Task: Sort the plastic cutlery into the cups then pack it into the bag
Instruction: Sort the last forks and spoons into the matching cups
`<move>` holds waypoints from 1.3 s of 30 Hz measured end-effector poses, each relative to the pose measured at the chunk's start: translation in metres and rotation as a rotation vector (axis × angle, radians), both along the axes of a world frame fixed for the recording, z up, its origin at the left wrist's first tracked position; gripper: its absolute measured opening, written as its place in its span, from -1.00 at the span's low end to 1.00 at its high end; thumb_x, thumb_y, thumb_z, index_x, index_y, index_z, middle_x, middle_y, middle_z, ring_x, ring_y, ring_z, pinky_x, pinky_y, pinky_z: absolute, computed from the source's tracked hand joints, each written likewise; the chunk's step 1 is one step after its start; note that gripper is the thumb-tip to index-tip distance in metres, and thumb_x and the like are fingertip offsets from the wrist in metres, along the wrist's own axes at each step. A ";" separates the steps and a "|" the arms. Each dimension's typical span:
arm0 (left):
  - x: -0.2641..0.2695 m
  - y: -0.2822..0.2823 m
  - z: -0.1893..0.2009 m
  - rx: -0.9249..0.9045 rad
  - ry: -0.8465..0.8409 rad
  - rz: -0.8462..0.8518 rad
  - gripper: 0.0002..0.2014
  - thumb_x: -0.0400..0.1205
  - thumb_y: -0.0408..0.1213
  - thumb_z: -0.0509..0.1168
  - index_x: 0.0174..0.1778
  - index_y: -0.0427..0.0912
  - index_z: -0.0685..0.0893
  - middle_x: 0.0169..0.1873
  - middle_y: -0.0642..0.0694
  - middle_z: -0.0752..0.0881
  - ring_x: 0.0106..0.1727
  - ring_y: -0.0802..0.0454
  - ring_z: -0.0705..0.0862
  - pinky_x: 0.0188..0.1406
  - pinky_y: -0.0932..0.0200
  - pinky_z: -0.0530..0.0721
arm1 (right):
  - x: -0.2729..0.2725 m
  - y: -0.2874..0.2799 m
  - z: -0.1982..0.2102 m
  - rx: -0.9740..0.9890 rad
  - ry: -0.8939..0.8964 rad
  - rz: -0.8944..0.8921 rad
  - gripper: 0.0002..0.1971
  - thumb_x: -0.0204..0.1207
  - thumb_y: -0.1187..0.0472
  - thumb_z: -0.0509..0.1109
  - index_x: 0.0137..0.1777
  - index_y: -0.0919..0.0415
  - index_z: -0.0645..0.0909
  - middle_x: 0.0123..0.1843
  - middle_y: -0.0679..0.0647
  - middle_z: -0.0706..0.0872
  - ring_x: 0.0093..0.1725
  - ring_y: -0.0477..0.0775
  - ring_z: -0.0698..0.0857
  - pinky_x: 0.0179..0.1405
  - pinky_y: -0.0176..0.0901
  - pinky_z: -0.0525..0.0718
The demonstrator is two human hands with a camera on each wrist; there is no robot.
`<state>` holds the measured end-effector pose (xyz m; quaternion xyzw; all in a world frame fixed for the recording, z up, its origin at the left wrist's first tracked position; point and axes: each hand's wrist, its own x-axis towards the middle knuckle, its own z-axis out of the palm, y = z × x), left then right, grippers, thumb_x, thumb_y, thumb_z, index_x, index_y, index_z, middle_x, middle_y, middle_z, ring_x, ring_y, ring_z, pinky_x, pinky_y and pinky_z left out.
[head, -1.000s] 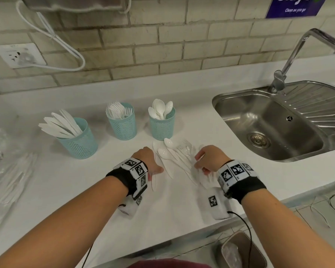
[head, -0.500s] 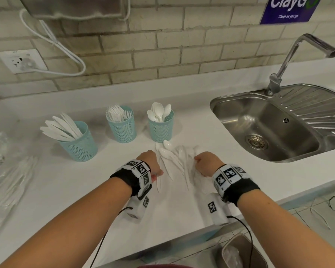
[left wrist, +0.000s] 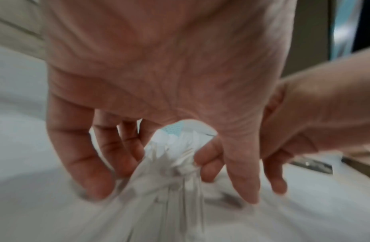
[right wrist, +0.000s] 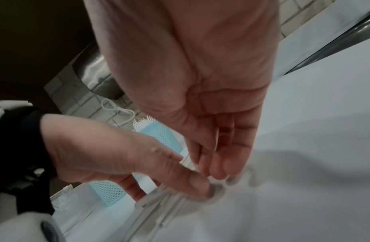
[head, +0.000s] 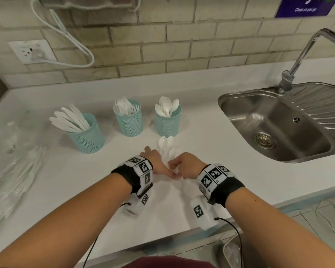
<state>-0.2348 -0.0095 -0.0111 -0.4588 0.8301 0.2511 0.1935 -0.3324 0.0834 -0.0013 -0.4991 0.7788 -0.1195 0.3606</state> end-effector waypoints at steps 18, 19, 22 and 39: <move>0.009 -0.024 -0.003 -0.087 0.091 -0.066 -0.30 0.34 -0.15 0.56 0.29 -0.28 0.38 0.18 -0.20 0.58 0.16 -0.18 0.66 0.02 0.04 0.64 | -0.004 -0.046 -0.026 -0.094 0.200 0.006 -0.29 0.41 0.15 0.48 0.56 0.04 0.32 0.46 0.21 0.32 0.44 0.28 0.40 0.49 0.00 0.39; 0.009 -0.025 -0.003 -0.084 0.092 -0.076 -0.33 0.35 -0.17 0.55 0.27 -0.29 0.38 0.14 -0.20 0.61 0.12 -0.17 0.67 -0.03 0.05 0.64 | -0.002 -0.047 -0.026 -0.106 0.196 0.008 -0.33 0.40 0.14 0.49 0.53 0.06 0.37 0.43 0.22 0.34 0.41 0.27 0.43 0.48 0.00 0.40; 0.011 -0.030 -0.004 -0.091 0.091 -0.103 -0.39 0.38 -0.17 0.50 0.24 -0.32 0.41 0.06 -0.19 0.66 0.06 -0.18 0.70 -0.05 0.04 0.66 | 0.004 -0.051 -0.029 -0.124 0.153 0.017 -0.30 0.34 0.14 0.56 0.50 0.12 0.43 0.38 0.23 0.37 0.36 0.25 0.47 0.46 0.03 0.43; 0.014 -0.034 -0.017 -0.233 0.027 -0.296 -0.52 0.53 -0.28 0.37 0.29 -0.34 0.37 0.21 -0.31 0.60 0.22 -0.30 0.64 0.12 -0.06 0.60 | -0.005 -0.035 -0.013 -0.280 0.294 -0.110 -0.08 0.10 0.02 0.66 0.47 0.00 0.29 0.39 0.10 0.27 0.39 0.15 0.27 0.37 -0.03 0.44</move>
